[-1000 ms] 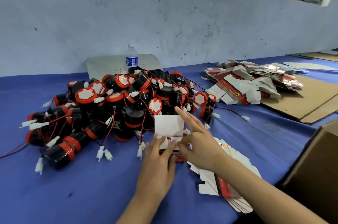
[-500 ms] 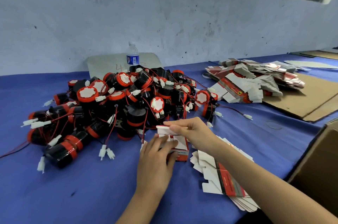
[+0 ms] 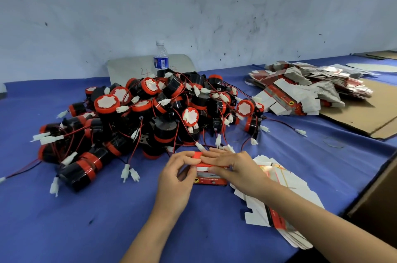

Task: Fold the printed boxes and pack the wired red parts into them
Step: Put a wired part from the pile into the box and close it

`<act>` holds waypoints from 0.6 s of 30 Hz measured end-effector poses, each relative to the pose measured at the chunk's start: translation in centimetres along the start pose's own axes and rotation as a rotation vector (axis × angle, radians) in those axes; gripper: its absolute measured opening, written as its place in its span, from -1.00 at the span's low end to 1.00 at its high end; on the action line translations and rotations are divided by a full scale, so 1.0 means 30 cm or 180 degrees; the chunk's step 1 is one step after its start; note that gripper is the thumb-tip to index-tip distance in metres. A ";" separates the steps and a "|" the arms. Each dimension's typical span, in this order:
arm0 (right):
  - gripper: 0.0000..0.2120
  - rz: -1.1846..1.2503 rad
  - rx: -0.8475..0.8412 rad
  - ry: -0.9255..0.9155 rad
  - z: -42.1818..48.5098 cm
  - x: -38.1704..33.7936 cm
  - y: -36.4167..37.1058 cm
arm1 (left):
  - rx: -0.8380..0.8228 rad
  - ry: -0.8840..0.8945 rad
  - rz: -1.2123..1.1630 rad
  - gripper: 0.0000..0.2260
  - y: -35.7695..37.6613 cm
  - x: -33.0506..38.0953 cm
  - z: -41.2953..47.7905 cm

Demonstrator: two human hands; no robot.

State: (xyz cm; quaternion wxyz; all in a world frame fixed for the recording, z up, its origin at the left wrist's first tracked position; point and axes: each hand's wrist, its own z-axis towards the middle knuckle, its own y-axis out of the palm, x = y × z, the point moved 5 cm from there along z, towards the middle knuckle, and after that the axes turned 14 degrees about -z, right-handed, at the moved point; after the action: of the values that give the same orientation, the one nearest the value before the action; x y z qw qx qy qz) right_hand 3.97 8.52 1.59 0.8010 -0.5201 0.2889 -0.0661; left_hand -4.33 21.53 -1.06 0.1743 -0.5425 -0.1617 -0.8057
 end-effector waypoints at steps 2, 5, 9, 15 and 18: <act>-0.65 -0.0150 -0.0080 -0.0110 -0.007 0.000 0.002 | -0.0135 0.0102 0.0021 -0.81 -0.008 -0.001 0.005; -0.61 -0.0512 -0.0279 -0.0309 -0.023 0.002 0.005 | -0.0414 0.0086 0.0004 -0.80 -0.029 0.001 0.012; -0.59 -0.0964 -0.0514 -0.0438 -0.029 0.003 0.019 | -0.0728 -0.0136 0.0045 -0.78 -0.049 -0.016 0.016; -0.52 -0.1488 -0.0769 -0.0431 -0.043 0.039 0.032 | -0.0652 0.0287 0.0650 -0.80 -0.048 -0.012 0.030; -0.53 -0.1416 -0.0456 -0.0361 -0.041 -0.001 0.010 | -0.0374 0.0747 0.1008 -0.77 -0.040 0.005 0.022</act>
State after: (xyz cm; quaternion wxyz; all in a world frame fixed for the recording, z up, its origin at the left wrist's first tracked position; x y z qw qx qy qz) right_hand 3.24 7.69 0.98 0.7427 -0.6293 0.1258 -0.1910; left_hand -4.40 22.87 -0.78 0.2846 -0.4727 -0.0057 -0.8340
